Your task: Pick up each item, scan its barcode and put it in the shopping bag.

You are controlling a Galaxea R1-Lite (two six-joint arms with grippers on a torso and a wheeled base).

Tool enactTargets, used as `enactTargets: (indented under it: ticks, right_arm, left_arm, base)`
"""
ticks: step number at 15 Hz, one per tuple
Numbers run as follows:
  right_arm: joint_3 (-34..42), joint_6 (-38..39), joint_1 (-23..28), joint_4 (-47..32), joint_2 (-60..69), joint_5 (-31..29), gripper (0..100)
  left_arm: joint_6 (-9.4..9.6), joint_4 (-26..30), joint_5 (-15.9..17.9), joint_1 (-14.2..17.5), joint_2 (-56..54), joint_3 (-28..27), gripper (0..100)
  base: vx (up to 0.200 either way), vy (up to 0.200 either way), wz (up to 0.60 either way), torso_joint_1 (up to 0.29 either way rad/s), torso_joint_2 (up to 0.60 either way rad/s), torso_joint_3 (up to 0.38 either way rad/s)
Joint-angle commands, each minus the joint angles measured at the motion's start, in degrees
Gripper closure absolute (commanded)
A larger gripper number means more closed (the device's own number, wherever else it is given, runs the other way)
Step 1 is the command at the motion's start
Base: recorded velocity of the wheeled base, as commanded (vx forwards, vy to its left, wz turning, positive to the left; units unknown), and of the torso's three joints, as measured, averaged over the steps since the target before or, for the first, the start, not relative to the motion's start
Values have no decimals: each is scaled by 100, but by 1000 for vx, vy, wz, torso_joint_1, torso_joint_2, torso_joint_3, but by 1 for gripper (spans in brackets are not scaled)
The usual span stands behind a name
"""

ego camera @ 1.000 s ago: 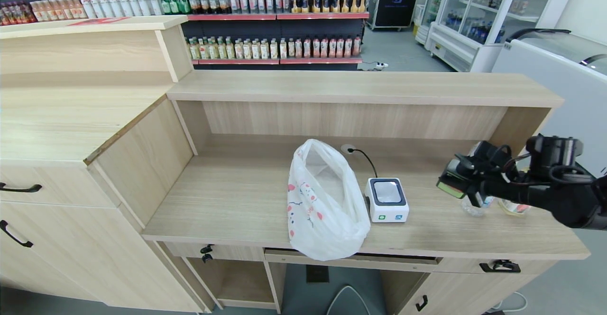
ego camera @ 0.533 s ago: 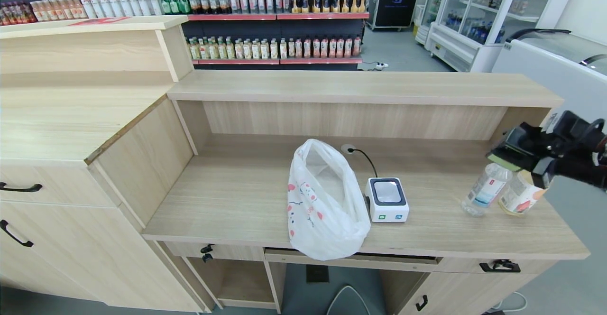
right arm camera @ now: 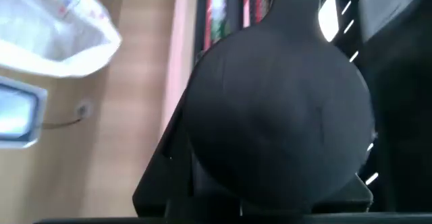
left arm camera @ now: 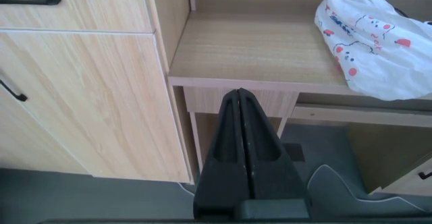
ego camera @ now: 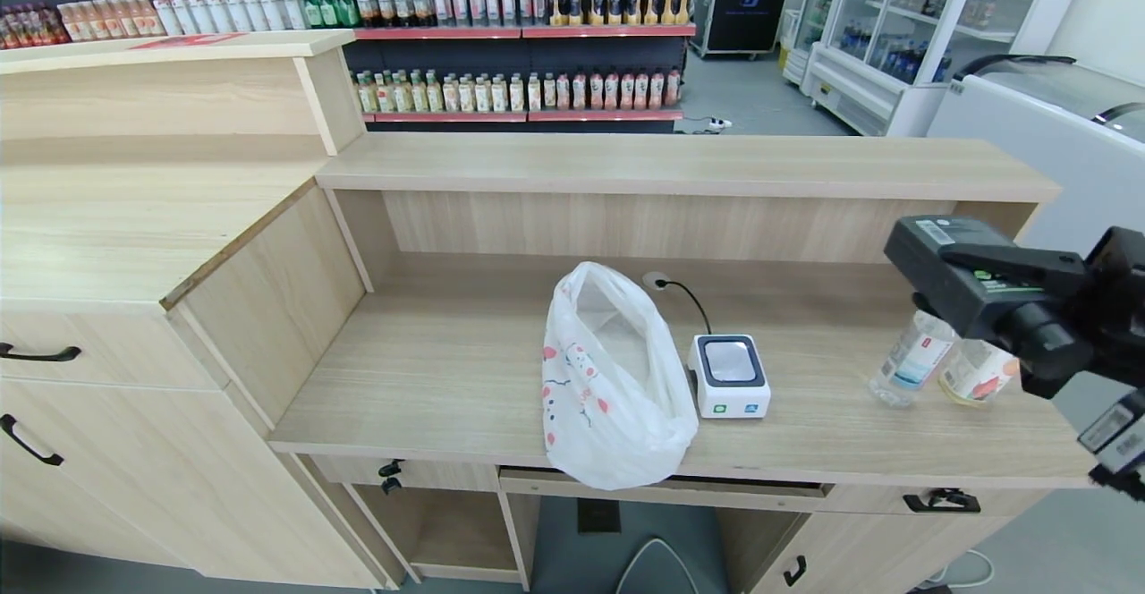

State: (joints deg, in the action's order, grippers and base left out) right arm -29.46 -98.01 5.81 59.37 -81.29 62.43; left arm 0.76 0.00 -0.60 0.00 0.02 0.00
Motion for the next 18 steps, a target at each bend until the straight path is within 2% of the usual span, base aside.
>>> enactTargets:
  ticks: [1, 2, 4, 6, 8, 10, 13, 18]
  right_arm:
    - [152, -1335, -1399, 101, 553, -161, 100]
    - [204, -2090, -2076, 92, 667, -714, 100]
    - [222, -2697, -3165, 189, 649, -1488, 100]
    - [222, -2899, -3869, 514, 553, -1892, 100]
    - [222, -2873, -4343, 998, 579, -1989, 100]
    - [275, -3040, -4651, 1015, 588, -1971, 100]
    - [345, -3303, -4704, 840, 614, -1681, 100]
    - [380, -3611, -4862, 602, 596, -1602, 100]
  left_arm:
    - [-5, 0, -2, 0, -2, 0, 100]
    - [4, 0, -2, 0, -2, 0, 100]
    - [-5, 0, -2, 0, -2, 0, 100]
    - [-5, 0, -2, 0, -2, 0, 100]
    - [-5, 0, -2, 0, -2, 0, 100]
    - [-5, 0, -2, 0, -2, 0, 100]
    - [-5, 0, -2, 0, -2, 0, 100]
    - [4, 0, -2, 0, -2, 0, 100]
  base:
    - [0, 0, 0, 0, 0, 0]
    - [0, 0, 0, 0, 0, 0]
    - [0, 0, 0, 0, 0, 0]
    - [0, 0, 0, 0, 0, 0]
    - [0, 0, 0, 0, 0, 0]
    - [0, 0, 0, 0, 0, 0]
    - [0, 0, 0, 0, 0, 0]
    - [0, 0, 0, 0, 0, 0]
